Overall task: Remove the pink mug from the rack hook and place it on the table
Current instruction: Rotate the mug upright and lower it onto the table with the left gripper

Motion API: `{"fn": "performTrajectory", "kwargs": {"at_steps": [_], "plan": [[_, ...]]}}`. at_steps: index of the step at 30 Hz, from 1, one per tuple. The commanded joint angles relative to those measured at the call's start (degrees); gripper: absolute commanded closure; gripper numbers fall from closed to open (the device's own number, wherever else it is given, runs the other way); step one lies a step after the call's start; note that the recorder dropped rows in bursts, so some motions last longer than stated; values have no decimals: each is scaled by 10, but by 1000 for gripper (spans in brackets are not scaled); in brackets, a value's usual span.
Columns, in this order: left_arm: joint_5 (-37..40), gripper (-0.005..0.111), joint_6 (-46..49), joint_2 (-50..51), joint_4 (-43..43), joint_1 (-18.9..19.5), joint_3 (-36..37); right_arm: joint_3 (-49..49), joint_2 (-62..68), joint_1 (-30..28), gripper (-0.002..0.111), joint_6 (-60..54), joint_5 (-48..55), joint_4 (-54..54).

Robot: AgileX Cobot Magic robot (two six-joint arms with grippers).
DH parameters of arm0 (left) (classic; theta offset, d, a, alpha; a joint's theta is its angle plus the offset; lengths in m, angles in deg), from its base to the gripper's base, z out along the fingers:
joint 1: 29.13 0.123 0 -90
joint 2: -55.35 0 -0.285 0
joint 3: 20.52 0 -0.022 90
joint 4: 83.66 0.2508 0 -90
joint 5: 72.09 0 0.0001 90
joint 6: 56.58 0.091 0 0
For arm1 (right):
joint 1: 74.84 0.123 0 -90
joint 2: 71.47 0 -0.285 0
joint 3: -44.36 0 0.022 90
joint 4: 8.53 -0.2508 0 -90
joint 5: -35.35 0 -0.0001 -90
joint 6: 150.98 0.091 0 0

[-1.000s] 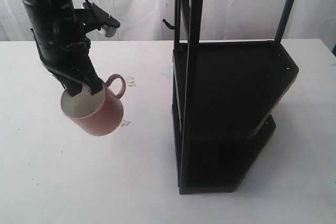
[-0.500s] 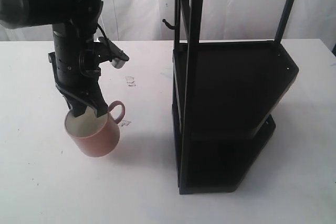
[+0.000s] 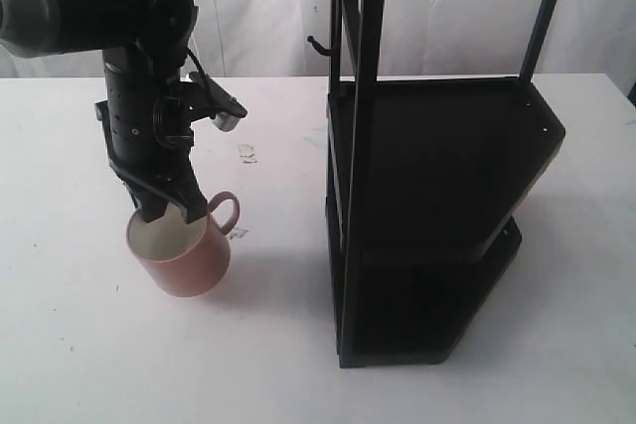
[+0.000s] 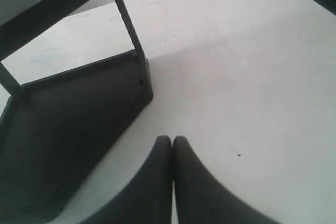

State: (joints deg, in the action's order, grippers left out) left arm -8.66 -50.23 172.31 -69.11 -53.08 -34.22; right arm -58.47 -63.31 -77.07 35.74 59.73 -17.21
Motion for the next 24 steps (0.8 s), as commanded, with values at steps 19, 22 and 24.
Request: {"fn": "performTrajectory", "kwargs": {"at_steps": [19,22,24], "plan": [[2,107,41,-2,-40,-1,3,0,-4,-1,108,0,-3,6],[-5,107,41,1,-40,-1,3,0,-4,-1,108,0,-3,6],[-9,107,41,1,-40,-1,3,0,-4,-1,108,0,-3,6]]}}
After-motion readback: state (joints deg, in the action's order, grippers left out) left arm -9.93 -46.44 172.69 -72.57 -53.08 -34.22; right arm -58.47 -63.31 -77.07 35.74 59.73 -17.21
